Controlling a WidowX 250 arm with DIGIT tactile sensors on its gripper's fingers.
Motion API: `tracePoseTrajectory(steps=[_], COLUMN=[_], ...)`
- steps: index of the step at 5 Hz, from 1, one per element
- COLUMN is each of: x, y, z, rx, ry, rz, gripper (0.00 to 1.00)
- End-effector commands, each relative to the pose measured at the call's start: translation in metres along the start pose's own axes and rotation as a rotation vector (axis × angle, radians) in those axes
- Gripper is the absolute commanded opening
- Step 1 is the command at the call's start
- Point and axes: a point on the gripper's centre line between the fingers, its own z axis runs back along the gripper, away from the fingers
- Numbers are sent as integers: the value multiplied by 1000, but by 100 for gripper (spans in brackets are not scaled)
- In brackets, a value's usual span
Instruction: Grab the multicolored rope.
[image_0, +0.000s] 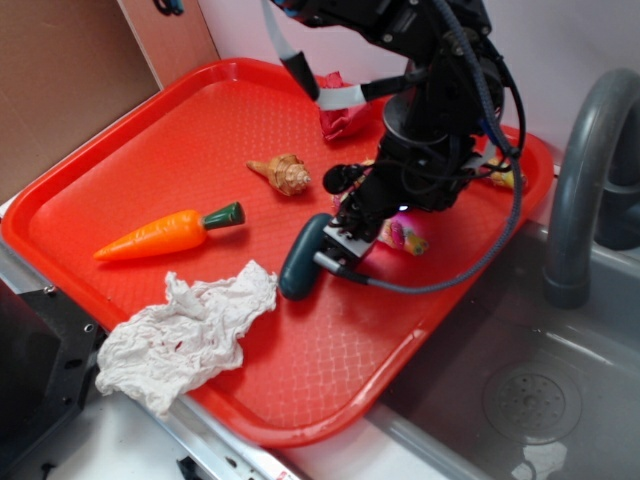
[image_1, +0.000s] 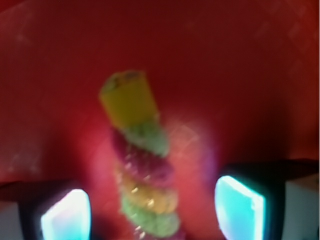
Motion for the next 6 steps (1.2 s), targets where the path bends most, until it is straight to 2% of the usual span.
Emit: tracePoseTrajectory(steps=[1, 2, 3, 4, 5, 6], x=[-13, -28, -43, -51, -74, -104], y=[-7, -1, 9, 14, 16, 2], z=[6, 20, 44, 65, 110, 152], rx=[128, 142, 189, 200, 166, 103], ry=[-160, -188, -229, -250, -289, -255], rz=[214, 424, 663, 863, 1122, 1367], gripper=[0, 0, 0, 0, 0, 0])
